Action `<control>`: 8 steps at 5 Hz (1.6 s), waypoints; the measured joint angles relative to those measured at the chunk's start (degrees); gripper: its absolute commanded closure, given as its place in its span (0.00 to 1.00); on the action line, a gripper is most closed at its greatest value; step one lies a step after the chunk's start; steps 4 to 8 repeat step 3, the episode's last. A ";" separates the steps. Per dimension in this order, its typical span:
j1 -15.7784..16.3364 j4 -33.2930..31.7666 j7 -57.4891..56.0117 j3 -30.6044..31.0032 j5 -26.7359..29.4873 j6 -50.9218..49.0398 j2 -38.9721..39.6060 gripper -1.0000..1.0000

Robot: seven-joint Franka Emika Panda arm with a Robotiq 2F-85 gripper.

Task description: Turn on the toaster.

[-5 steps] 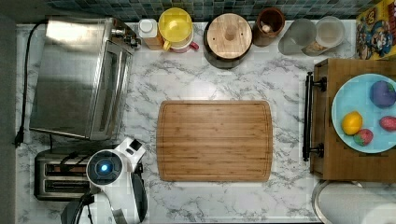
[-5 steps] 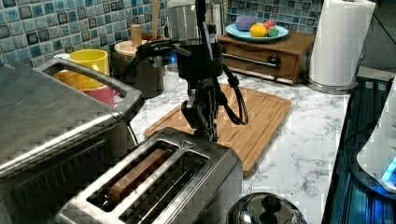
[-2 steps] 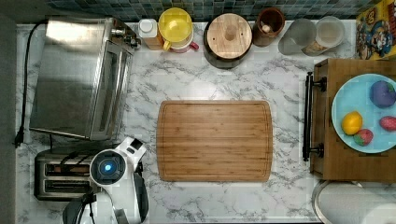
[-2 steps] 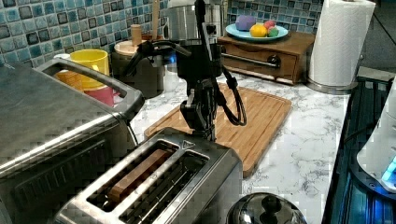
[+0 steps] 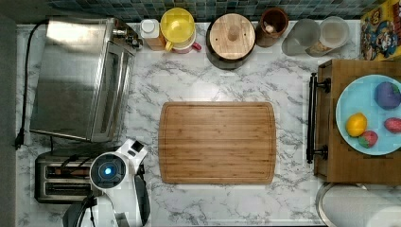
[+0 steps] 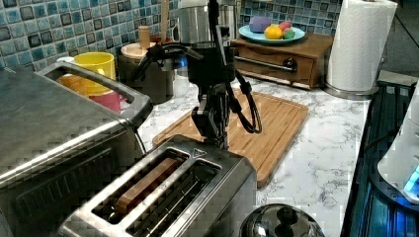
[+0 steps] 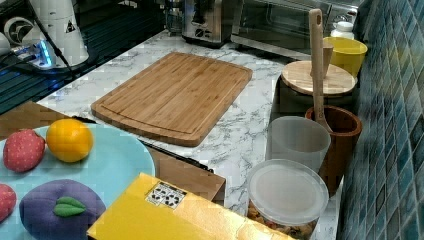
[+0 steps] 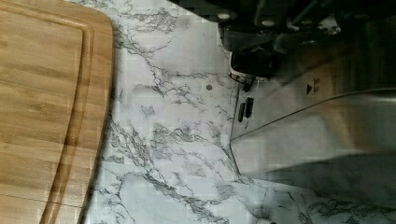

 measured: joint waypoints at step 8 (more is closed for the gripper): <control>-0.27 0.00 0.00 0.28 0.28 0.22 0.02 1.00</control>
